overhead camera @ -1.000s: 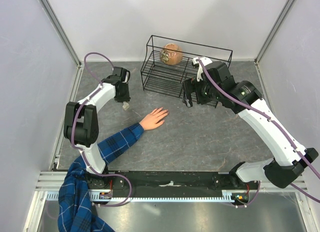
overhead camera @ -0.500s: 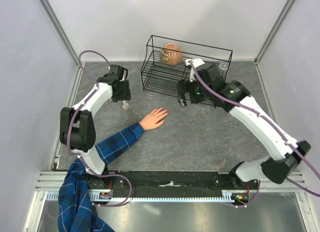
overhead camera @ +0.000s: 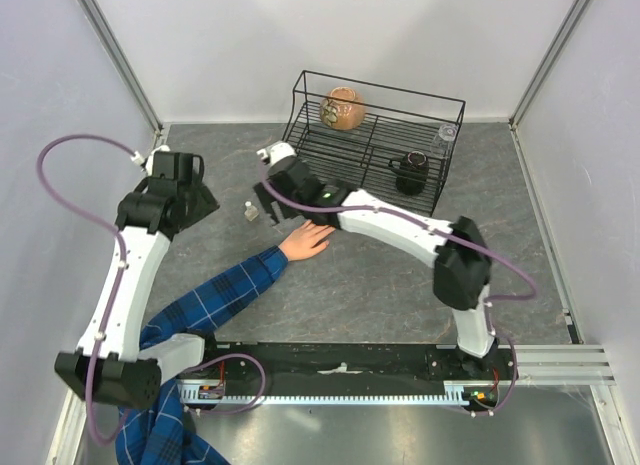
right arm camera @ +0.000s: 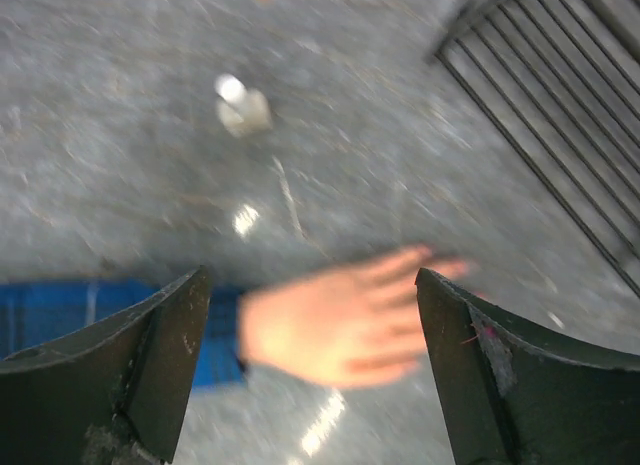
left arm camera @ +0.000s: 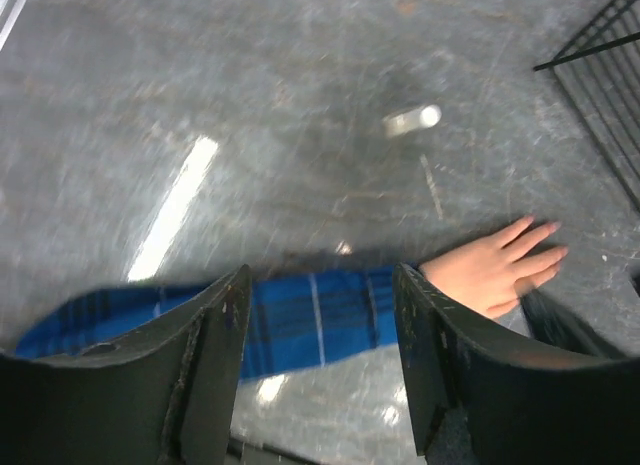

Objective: Paint the nails

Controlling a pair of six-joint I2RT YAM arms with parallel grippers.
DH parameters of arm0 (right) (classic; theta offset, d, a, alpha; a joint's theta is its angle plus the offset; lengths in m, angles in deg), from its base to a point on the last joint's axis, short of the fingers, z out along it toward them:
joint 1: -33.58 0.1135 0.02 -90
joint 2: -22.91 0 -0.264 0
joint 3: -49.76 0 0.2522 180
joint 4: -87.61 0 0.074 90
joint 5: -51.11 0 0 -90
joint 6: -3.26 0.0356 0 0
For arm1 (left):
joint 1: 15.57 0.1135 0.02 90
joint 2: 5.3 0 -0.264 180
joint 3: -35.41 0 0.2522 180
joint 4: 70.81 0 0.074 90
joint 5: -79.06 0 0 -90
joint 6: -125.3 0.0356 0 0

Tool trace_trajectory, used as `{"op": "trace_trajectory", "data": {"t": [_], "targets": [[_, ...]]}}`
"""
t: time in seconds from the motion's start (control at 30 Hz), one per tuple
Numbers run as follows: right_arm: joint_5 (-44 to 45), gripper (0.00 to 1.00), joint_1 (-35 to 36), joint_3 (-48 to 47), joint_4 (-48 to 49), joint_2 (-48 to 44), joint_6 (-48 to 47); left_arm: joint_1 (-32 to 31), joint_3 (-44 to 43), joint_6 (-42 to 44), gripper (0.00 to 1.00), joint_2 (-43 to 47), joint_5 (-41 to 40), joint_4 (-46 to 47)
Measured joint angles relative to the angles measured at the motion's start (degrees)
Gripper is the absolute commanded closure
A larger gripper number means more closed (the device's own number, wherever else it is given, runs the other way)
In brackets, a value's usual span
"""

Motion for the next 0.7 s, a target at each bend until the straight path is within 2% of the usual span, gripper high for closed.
{"op": "trace_trajectory", "data": {"t": [0.23, 0.43, 0.47, 0.7], "targets": [[4.55, 0.20, 3.65, -12.41, 8.22, 15.37, 0.11, 0.00, 3.78, -4.09, 0.38, 8.17, -0.50, -7.89], [7.52, 0.30, 4.46, -15.65, 14.64, 22.77, -2.56, 0.00, 6.38, -4.17, 0.41, 15.02, 0.76, -12.00], [7.72, 0.30, 4.57, -16.20, 15.47, 23.85, -2.91, 0.00, 6.38, -4.17, 0.43, 16.04, 0.96, -12.52], [7.67, 0.32, 5.31, -17.99, 18.40, 28.00, -3.67, 0.02, 6.29, -3.26, 0.44, 20.13, 3.93, -15.32]]}}
